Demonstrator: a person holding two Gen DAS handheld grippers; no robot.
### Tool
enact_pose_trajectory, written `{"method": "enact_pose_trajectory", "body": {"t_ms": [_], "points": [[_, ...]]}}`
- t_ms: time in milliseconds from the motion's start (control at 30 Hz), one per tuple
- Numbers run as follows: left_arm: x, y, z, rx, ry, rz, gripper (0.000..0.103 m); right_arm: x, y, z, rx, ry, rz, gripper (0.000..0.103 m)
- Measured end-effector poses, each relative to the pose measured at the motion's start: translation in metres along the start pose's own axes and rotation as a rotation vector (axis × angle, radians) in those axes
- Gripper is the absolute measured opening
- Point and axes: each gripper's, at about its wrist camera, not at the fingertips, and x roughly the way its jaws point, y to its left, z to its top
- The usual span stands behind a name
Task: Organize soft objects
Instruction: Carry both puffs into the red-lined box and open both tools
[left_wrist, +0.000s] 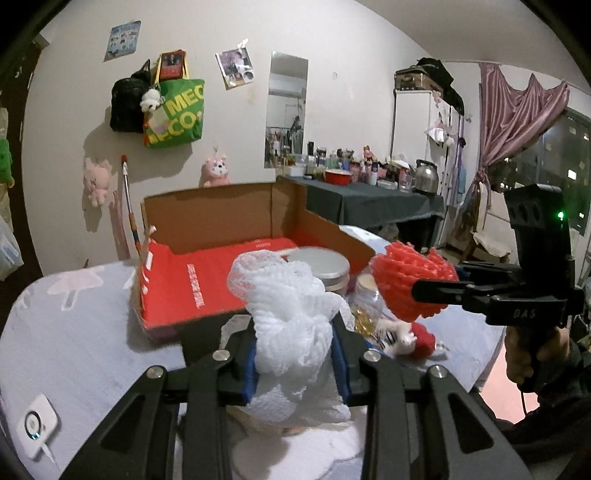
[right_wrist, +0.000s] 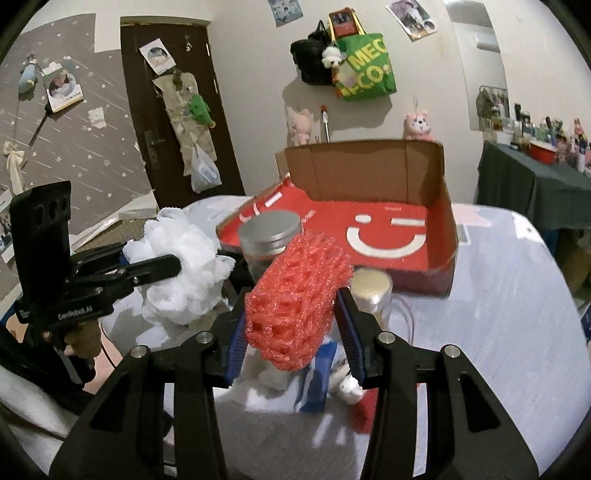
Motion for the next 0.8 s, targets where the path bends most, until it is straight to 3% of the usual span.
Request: {"method": "enact_pose_trajectory", "body": {"t_ms": [267, 433, 600, 800], "points": [[0.005, 0.011, 0.033, 0.053, -0.034, 0.019, 0.033, 0.000, -0.009, 0.036, -0.043, -0.025, 0.028, 0.043], [0.023, 0.021, 0.060, 0.090, -0.016, -0.007, 0.033, 0.014, -0.018, 0.069, -0.067, -0.009, 0.056, 0.043], [0.056, 0.035, 0.087, 0.120, 0.040, -0.015, 0.033, 0.042, -0.033, 0.104, -0.076, 0.036, 0.071, 0.043], [0.113, 0.056, 0.107, 0.123, 0.143, -0.027, 0.033, 0.104, -0.064, 0.141, -0.053, 0.136, 0.059, 0.043]]}}
